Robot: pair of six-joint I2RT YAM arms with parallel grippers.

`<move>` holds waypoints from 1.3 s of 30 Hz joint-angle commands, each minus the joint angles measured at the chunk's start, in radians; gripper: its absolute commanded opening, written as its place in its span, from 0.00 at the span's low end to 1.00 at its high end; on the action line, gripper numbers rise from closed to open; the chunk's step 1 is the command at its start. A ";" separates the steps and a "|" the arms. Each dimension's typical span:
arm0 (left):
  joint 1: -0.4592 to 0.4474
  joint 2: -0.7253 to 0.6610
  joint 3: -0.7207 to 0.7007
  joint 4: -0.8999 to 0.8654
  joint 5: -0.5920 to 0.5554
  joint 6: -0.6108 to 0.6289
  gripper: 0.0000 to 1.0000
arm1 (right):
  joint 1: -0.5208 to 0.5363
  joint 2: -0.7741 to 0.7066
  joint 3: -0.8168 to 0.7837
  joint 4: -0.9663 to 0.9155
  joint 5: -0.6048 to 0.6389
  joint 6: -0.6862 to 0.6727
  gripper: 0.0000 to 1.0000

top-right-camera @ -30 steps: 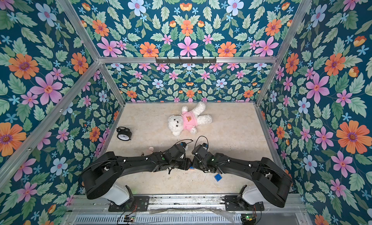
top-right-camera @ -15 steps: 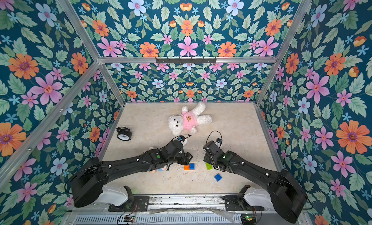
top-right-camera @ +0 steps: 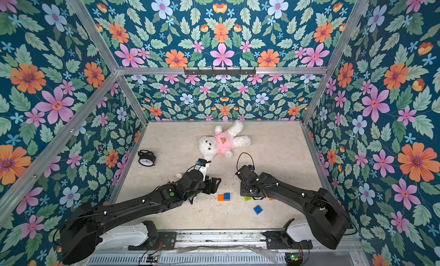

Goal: Assemble the number 5 with lego
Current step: Pick up the lego brick from the center of the board.

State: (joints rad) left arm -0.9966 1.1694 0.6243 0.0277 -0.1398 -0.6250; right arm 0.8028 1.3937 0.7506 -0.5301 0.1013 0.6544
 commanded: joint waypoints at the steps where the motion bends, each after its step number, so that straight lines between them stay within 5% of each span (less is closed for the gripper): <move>1: 0.000 -0.028 -0.018 0.031 -0.060 -0.005 0.84 | 0.008 0.034 0.012 -0.034 -0.012 -0.035 0.54; 39: 0.000 -0.051 -0.040 0.010 -0.091 -0.010 0.87 | 0.027 0.180 0.021 -0.011 -0.012 -0.105 0.48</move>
State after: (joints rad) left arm -0.9966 1.1160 0.5865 0.0277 -0.2329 -0.6285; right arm 0.8307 1.5475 0.7792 -0.5507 0.0856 0.5594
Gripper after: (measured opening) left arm 0.870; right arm 0.478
